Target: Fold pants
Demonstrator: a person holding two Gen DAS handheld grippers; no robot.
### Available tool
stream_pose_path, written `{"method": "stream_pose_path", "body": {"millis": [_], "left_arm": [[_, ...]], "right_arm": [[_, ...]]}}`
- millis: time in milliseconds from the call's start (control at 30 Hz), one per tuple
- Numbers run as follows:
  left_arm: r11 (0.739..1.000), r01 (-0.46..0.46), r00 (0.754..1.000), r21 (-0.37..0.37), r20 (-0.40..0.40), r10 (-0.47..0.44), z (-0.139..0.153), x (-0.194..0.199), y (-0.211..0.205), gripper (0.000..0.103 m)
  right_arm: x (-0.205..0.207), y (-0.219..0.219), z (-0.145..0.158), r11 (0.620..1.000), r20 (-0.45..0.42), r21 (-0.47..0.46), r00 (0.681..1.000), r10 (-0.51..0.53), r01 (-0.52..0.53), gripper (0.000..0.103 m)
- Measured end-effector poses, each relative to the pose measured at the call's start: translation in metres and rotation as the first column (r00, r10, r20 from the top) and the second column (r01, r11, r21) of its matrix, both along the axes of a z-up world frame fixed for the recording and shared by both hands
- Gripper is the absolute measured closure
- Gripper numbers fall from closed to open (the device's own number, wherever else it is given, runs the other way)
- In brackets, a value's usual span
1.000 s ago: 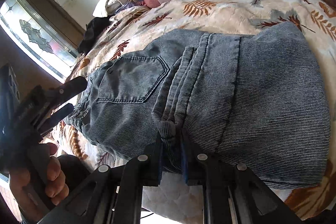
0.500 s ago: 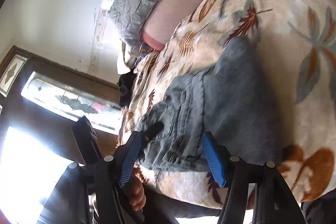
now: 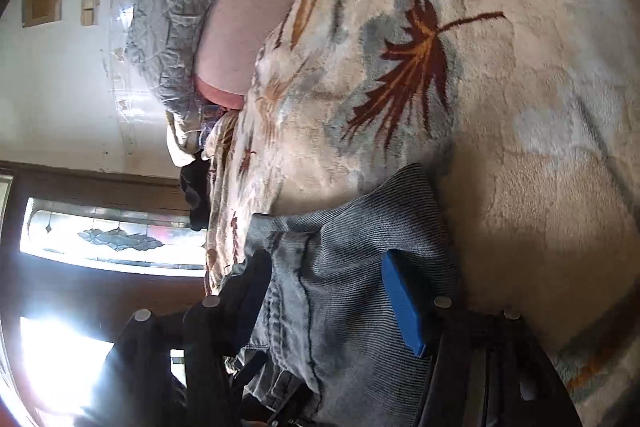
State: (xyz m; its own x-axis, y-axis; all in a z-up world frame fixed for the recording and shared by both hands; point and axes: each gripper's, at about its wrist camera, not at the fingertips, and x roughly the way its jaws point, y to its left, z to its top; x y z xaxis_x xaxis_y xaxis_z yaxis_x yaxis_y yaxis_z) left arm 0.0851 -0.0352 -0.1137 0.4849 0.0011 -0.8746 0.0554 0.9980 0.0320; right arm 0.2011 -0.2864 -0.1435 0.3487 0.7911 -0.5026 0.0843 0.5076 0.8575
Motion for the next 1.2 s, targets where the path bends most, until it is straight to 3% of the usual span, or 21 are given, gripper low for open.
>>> {"method": "stream_pose_path", "body": {"millis": [100, 200, 333, 400, 433, 467, 567, 600, 667, 733, 800, 833, 867, 1000, 1067, 1200], "left_arm": [[0.999, 0.006, 0.999, -0.043, 0.047, -0.003, 0.016, 0.000, -0.004, 0.000], [0.994, 0.053, 0.994, -0.094, 0.099, -0.043, 0.033, 0.001, -0.020, 0.000], [0.992, 0.104, 0.994, -0.067, 0.028, -0.102, 0.014, 0.010, -0.041, 0.000], [0.992, 0.115, 0.993, -0.051, -0.015, -0.116, -0.001, 0.011, -0.045, 0.000], [0.992, 0.117, 0.993, -0.044, -0.009, -0.118, -0.005, 0.009, -0.045, 0.000], [0.992, 0.123, 0.992, -0.041, 0.007, -0.123, -0.005, 0.007, -0.046, 0.000], [0.991, 0.129, 0.992, -0.039, 0.005, -0.129, -0.005, 0.007, -0.046, 0.000], [0.991, 0.126, 0.992, -0.043, 0.004, -0.126, -0.004, 0.007, -0.046, 0.000], [0.992, 0.120, 0.993, -0.047, 0.007, -0.120, -0.004, 0.007, -0.045, 0.000], [0.992, 0.116, 0.993, -0.052, 0.014, -0.115, -0.005, 0.007, -0.046, 0.000], [0.993, 0.112, 0.994, -0.038, 0.007, -0.112, -0.007, 0.009, -0.048, 0.000], [0.993, 0.117, 0.993, -0.023, 0.006, -0.117, -0.007, 0.007, -0.050, 0.000], [0.992, 0.123, 0.992, -0.005, 0.003, -0.123, -0.008, 0.007, -0.053, 0.000], [0.992, 0.124, 0.992, -0.026, -0.005, -0.124, -0.006, 0.008, -0.049, 0.000], [0.992, 0.118, 0.993, -0.047, -0.003, -0.119, -0.004, 0.007, -0.046, 0.000], [0.991, 0.087, 0.996, -0.101, 0.013, -0.086, 0.004, 0.004, -0.035, 0.000]], "right_arm": [[-0.008, -0.015, 0.024, 0.999, 0.062, -0.032, 0.998, 0.004, -0.002, 0.041], [0.000, -0.031, 0.030, 0.986, 0.060, -0.168, 0.998, -0.008, 0.018, 0.038], [0.018, -0.020, 0.013, 0.971, 0.010, -0.225, 0.996, 0.085, -0.080, 0.038], [0.024, -0.008, 0.009, 0.945, 0.004, -0.307, 0.993, 0.117, -0.110, 0.048], [0.026, -0.007, 0.004, 0.937, -0.017, -0.331, 0.994, 0.111, -0.110, 0.063], [0.028, -0.007, 0.000, 0.937, -0.030, -0.331, 0.994, 0.109, -0.113, 0.071], [0.030, -0.003, 0.001, 0.917, -0.014, -0.374, 0.989, 0.147, -0.142, 0.088], [0.029, 0.001, 0.009, 0.907, 0.014, -0.395, 0.986, 0.165, -0.146, 0.089], [0.025, 0.013, 0.030, 0.876, 0.090, -0.460, 0.975, 0.204, -0.141, 0.090], [0.023, 0.027, 0.047, 0.820, 0.155, -0.560, 0.957, 0.243, -0.118, 0.090], [0.029, 0.038, 0.040, 0.762, 0.141, -0.634, 0.950, 0.280, -0.131, 0.090], [0.033, 0.042, 0.028, 0.715, 0.106, -0.683, 0.949, 0.296, -0.147, 0.090], [0.034, 0.044, 0.014, 0.697, 0.068, -0.696, 0.950, 0.306, -0.175, 0.089], [0.022, 0.018, 0.023, 0.785, 0.115, -0.610, 0.967, 0.227, -0.112, 0.077], [0.005, 0.004, 0.039, 0.802, 0.152, -0.594, 0.970, 0.190, -0.064, 0.074], [-0.044, -0.009, 0.064, 0.930, 0.183, -0.363, 0.973, 0.141, -0.067, 0.074]]}}
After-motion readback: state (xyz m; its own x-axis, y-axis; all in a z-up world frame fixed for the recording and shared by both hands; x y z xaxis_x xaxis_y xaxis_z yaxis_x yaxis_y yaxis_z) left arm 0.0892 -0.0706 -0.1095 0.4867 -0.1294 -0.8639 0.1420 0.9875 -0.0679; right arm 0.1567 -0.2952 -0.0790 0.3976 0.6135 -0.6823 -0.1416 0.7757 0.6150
